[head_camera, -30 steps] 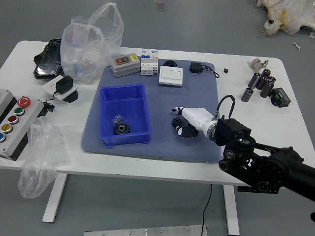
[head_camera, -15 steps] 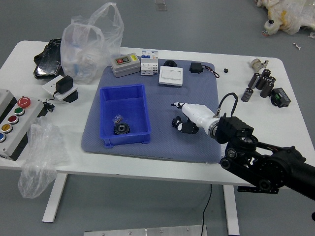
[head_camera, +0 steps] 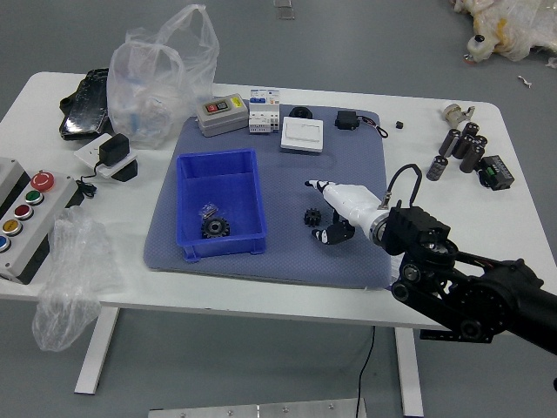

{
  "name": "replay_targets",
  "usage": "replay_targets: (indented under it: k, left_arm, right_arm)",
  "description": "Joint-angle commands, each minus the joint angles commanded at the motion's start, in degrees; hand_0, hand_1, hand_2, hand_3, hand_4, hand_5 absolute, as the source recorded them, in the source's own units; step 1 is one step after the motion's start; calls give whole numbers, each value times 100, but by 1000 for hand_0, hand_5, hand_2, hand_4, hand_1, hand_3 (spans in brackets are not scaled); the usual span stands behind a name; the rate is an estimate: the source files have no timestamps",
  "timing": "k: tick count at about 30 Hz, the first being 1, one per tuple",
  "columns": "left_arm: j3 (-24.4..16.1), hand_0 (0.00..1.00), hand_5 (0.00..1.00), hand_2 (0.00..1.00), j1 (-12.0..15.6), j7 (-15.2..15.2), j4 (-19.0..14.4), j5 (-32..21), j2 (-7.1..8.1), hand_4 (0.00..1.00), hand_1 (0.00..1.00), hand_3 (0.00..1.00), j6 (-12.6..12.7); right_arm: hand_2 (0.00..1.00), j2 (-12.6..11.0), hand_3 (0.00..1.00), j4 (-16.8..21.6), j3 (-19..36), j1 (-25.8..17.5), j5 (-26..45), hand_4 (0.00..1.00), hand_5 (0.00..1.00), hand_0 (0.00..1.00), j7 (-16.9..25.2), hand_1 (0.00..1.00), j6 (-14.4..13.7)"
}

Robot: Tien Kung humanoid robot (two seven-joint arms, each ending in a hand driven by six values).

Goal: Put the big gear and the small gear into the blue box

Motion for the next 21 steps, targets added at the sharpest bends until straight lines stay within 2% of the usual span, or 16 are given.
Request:
replay_targets:
  k: [4,5,10,11,16,17,21]
  left_arm:
    - [-8,680,584,654,-5,3,-1,13,2,722,636,776,0]
    - [-8,680,586,654,-6,3,-2,14,2,722,636,776,-1]
    - [-8,680,586,654,-4,3,-2,21,-4,722,636,776,-4]
    - [-7,680,589,653,-3,3,-2,21,-5,722,635,776,-4]
    - [-10,680,589,653,-1,4,-2,29,-6,722,635,776,-5]
    - [-11,680,589,653,-1,4,-2,32,-7,721,636,775,-6]
    - [1,680,589,653,-5,-5,-1,25,-10,721,636,775,-8]
  right_arm:
    - [975,72,998,-175,-148,46,122,714,107,315,-7,422,-109]
    - [752,86,836,-203,-176,53,140,682,106,297,-7,405,-138]
    - [752,139,836,-279,-287,75,190,682,106,297,17,405,-359]
    - [585,142,641,-280,-297,77,198,618,136,281,26,373,-387]
    - [585,151,641,-269,-357,84,281,618,136,281,125,373,-535]
    - [527,153,607,-268,-369,87,306,602,150,270,149,360,-564]
    - [527,160,607,-274,-402,96,373,602,150,270,196,360,-616]
